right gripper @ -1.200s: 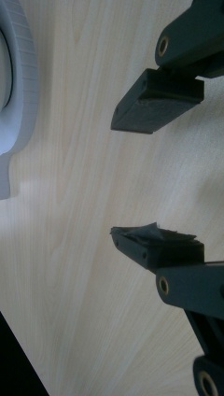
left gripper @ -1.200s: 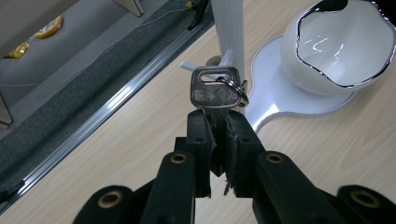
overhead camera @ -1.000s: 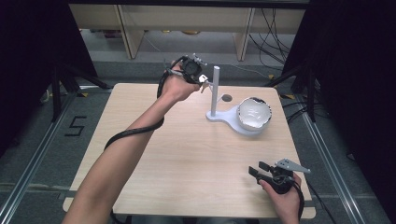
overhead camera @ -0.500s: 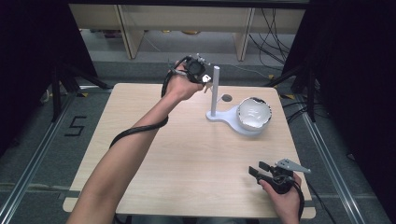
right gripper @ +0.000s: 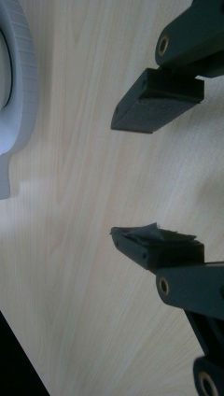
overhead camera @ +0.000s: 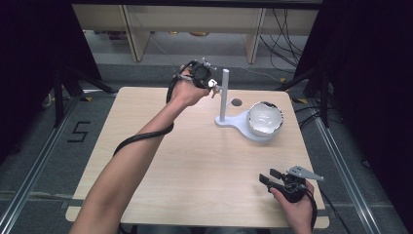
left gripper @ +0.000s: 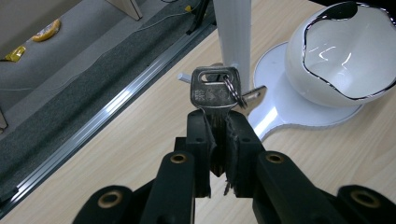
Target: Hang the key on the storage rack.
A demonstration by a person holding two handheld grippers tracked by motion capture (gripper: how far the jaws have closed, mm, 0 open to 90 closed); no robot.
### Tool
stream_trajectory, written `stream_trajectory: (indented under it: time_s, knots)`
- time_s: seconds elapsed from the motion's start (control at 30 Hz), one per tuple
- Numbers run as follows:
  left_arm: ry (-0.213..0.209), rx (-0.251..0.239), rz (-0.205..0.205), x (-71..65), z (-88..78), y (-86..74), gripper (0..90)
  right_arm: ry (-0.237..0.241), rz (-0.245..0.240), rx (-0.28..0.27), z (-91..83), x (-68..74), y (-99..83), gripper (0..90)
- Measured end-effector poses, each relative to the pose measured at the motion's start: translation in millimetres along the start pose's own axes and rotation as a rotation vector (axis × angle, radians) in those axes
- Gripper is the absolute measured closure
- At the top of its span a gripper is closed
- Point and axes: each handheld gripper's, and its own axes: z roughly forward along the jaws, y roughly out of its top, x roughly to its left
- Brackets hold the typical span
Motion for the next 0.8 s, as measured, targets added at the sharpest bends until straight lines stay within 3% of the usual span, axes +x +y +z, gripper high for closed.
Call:
stream_trajectory:
  time_s: [0.67,0.8]
  knots:
    - [0.026,-0.006,0.001,4.9,3.3,-7.5,80.6,0.024,0.023,-0.018,0.9,0.8,-0.2,42.1]
    - [0.032,-0.008,0.003,5.1,4.1,-10.2,80.6,0.011,0.005,-0.024,2.3,-0.2,-0.4,42.2]
